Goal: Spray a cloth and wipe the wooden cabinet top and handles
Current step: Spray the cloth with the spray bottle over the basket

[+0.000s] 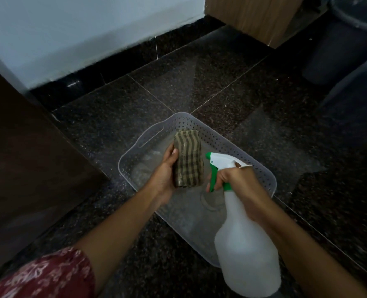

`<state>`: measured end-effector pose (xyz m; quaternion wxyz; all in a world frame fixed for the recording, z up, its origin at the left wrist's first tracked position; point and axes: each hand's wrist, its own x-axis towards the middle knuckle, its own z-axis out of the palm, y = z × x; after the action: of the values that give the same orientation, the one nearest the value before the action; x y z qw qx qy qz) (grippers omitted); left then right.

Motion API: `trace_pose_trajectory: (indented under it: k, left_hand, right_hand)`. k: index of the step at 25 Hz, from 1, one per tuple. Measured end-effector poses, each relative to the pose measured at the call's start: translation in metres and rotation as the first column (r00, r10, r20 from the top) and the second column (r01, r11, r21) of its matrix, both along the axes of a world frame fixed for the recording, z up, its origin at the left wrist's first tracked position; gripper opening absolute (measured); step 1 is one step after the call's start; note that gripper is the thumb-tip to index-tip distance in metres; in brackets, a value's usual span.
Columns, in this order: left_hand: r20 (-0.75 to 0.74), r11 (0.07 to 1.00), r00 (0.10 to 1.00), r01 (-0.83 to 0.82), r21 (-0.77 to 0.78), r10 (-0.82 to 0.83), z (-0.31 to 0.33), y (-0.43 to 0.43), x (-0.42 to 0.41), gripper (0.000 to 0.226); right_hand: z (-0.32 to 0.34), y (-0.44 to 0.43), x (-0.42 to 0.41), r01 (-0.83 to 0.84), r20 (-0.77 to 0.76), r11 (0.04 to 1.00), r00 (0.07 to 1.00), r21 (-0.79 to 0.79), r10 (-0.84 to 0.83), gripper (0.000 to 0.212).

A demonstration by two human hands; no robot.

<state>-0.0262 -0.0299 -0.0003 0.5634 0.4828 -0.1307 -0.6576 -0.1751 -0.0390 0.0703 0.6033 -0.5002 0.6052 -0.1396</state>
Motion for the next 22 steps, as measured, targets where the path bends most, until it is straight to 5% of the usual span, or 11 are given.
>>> trace_pose_trajectory:
  k: [6, 18, 22]
  left_hand:
    - [0.0, 1.0, 1.0, -0.006, 0.004, 0.006, 0.0012, -0.0007, -0.0003, 0.041]
    - [0.004, 1.0, 1.0, -0.012, 0.028, 0.012, -0.0012, -0.0022, -0.0014, 0.041]
    - [0.009, 0.999, 1.0, -0.021, 0.025, 0.021, -0.0008, -0.0045, -0.0014, 0.041]
  right_hand:
    - [0.0093, -0.0113, 0.0042, -0.094, -0.057, 0.988, 0.993, 0.119, 0.102, 0.03]
    - [0.0019, -0.0108, 0.0023, 0.053, -0.047, 0.999, 0.997, 0.004, -0.053, 0.024]
    - [0.0023, -0.0103, 0.0055, 0.077, -0.037, 0.995, 0.996, -0.066, -0.079, 0.05]
